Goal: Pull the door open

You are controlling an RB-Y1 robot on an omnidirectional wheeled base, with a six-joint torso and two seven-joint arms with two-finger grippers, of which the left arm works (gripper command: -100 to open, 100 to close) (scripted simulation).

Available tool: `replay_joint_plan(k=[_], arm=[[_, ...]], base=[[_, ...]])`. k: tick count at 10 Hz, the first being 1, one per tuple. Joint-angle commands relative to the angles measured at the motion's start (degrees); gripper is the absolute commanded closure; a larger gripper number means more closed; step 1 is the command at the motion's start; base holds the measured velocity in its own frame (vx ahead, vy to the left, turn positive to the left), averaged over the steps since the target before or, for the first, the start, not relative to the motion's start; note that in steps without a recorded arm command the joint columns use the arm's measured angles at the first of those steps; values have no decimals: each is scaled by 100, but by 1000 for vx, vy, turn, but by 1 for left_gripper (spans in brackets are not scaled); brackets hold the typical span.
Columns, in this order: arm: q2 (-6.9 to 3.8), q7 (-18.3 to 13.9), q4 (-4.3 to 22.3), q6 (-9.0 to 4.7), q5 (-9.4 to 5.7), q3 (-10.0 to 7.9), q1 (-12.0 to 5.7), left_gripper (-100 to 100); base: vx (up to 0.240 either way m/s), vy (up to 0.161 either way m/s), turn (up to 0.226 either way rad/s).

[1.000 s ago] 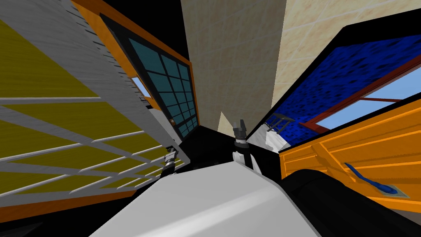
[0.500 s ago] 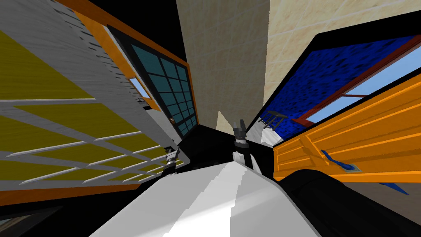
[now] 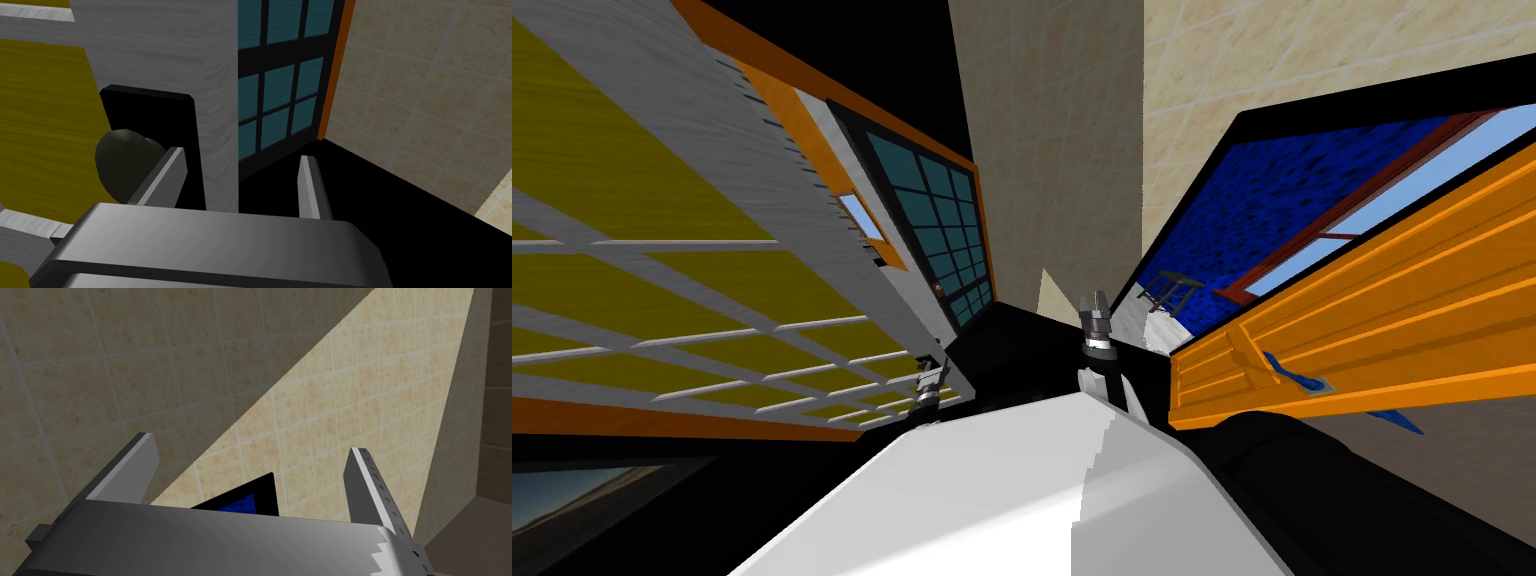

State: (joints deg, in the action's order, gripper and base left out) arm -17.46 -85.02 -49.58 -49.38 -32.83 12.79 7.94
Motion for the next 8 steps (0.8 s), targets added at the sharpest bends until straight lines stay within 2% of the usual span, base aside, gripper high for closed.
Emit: replay_joint_plan(k=[1, 2, 3, 4, 8], arm=[[-114, -110, 51, -113, -23, -28, 52, -100], [-128, -123, 57, -126, -26, -32, 59, -100], [-34, -128, 119, -106, 13, 67, 21, -100], [-34, -128, 119, -106, 13, 67, 21, 100], [-34, -128, 119, -106, 13, 67, 21, 100]], base=[[-18, 69, -173], [10, 120, -105], [10, 31, -58], [-3, -20, 24], [-1, -3, 10]])
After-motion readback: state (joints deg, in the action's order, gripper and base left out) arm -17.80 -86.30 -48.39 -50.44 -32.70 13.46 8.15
